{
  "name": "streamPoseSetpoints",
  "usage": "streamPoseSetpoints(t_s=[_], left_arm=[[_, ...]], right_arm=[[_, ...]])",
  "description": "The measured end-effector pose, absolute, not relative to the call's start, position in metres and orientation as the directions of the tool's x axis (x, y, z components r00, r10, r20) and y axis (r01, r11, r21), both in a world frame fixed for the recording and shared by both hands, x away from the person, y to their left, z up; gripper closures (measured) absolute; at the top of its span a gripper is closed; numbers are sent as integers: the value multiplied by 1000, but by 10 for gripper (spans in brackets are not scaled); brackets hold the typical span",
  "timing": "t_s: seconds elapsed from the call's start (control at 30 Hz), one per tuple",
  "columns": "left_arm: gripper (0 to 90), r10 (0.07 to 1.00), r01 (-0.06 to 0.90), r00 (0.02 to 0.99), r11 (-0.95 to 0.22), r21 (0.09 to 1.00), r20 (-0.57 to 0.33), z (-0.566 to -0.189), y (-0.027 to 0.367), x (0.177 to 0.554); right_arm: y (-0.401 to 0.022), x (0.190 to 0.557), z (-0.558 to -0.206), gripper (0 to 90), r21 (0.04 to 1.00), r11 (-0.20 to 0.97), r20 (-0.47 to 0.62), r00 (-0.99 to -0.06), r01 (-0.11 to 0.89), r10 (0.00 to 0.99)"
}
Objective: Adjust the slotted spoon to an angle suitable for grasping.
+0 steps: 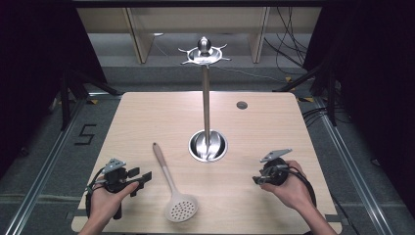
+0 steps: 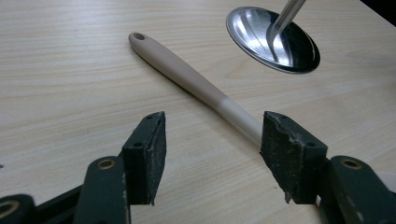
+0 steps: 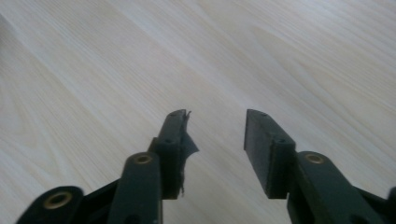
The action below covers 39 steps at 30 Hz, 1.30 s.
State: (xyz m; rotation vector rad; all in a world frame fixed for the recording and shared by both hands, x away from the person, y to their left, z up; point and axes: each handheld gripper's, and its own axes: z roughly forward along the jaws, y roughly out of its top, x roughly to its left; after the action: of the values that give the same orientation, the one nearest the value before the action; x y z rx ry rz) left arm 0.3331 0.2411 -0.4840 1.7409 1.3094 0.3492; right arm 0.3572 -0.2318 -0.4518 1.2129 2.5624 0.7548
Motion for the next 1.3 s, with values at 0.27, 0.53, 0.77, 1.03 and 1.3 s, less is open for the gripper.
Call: streamPoseSetpoints(t_s=[0.27,0.53,0.77,1.03,1.3], left_arm=[[633,844,634,456,-87,768,-281,-467,212,340],[888,779,658,579,-270,703,-242,-448,151,344],[893,764,696,608,-383,607,-216,-459,118,354],[893,753,725,636,-505,468,-172,-478,114,360],[894,752,730,638,-525,437,-164,-483,117,360]], right_arm=[[-246,347,-458,891,514,538,10,-632,668,775],[-245,347,-457,880,509,508,26,-602,695,798],[-253,348,-462,852,505,493,39,-590,709,807],[-255,349,-466,825,493,486,65,-587,722,807],[-252,348,-467,816,486,481,79,-585,730,807]])
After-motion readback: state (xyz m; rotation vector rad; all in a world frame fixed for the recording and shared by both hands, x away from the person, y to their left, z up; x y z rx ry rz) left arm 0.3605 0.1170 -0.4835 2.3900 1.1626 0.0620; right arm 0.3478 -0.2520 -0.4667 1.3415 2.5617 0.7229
